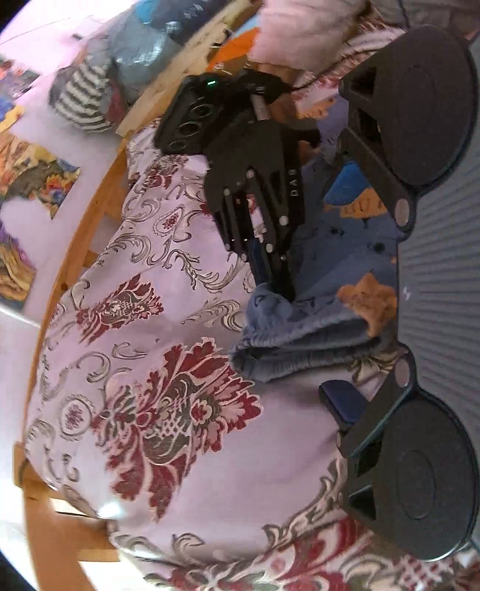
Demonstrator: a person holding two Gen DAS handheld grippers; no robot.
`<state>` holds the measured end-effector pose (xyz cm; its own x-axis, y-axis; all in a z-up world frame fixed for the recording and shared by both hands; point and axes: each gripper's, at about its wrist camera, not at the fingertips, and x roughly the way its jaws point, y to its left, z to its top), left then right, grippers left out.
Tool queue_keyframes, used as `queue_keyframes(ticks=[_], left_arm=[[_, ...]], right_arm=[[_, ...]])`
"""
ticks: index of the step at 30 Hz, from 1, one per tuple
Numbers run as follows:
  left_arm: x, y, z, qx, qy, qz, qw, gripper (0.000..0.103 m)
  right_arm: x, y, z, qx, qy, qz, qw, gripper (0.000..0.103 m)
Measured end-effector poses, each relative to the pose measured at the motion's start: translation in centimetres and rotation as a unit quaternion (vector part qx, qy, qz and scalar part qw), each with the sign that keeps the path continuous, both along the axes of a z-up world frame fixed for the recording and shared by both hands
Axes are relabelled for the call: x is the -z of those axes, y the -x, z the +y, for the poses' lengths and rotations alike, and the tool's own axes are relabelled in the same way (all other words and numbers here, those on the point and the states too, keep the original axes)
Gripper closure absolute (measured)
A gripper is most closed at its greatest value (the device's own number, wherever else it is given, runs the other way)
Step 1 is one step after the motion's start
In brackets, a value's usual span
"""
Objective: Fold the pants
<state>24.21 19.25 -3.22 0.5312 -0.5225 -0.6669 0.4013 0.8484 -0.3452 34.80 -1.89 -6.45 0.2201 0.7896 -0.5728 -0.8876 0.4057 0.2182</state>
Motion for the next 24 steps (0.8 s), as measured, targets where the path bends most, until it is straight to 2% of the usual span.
queue_keyframes(ticks=[3,5,8,11,13,14,16,17,18,19,20,21,22,24], left_arm=[[0.4,-0.7,0.7,-0.022,0.03,0.021,0.9991,0.002],[0.4,-0.9,1.0,-0.035,0.036,0.028,0.9984,0.006],[0.5,-1.1,1.2,-0.055,0.031,0.033,0.9975,0.021],[0.6,-1.5,1.7,-0.079,0.033,0.053,0.9949,0.045],[1.0,-2.1,2.1,-0.096,0.033,0.079,0.9917,0.077],[1.2,-2.4,2.4,-0.107,0.033,0.095,0.9891,0.083],[1.4,-2.8,2.9,-0.121,0.054,0.113,0.9847,0.085],[1.4,-2.8,3.1,-0.128,0.06,0.119,0.9828,0.086],[1.4,-2.9,3.1,-0.133,0.057,0.123,0.9818,0.086],[1.3,-2.9,3.0,-0.137,0.052,0.126,0.981,0.087],[1.2,-2.9,2.8,-0.142,0.047,0.128,0.9803,0.087],[1.1,-3.0,2.6,-0.146,0.042,0.129,0.9799,0.087],[0.9,-2.9,2.4,-0.148,0.036,0.129,0.9799,0.087],[0.6,-2.9,2.1,-0.152,0.025,0.132,0.9792,0.087]], right_arm=[[0.1,-0.2,-0.1,0.001,-0.002,0.003,1.0,0.091],[0.3,-0.3,0.0,0.001,-0.002,0.003,1.0,0.091],[0.3,-0.3,0.0,0.003,-0.003,0.002,1.0,0.091],[0.2,-0.2,0.1,0.006,-0.001,0.001,1.0,0.091],[0.2,-0.2,0.2,0.007,0.002,-0.002,1.0,0.091],[0.2,-0.1,0.3,0.009,0.004,-0.003,1.0,0.091],[0.1,0.1,0.4,0.018,0.011,-0.01,1.0,0.086],[-0.1,0.4,0.4,0.03,0.018,-0.017,0.999,0.074],[-0.4,0.6,0.2,0.045,0.024,-0.024,0.998,0.057],[-0.7,1.0,-0.1,0.063,0.03,-0.029,0.997,0.048],[-1.1,1.4,-0.7,0.082,0.033,-0.029,0.996,0.033],[-1.6,2.0,-1.4,0.101,0.032,-0.032,0.994,0.026],[-2.0,2.9,-2.3,0.13,0.036,-0.039,0.99,0.023],[-2.6,5.8,-3.8,0.205,0.065,-0.068,0.974,0.009]])
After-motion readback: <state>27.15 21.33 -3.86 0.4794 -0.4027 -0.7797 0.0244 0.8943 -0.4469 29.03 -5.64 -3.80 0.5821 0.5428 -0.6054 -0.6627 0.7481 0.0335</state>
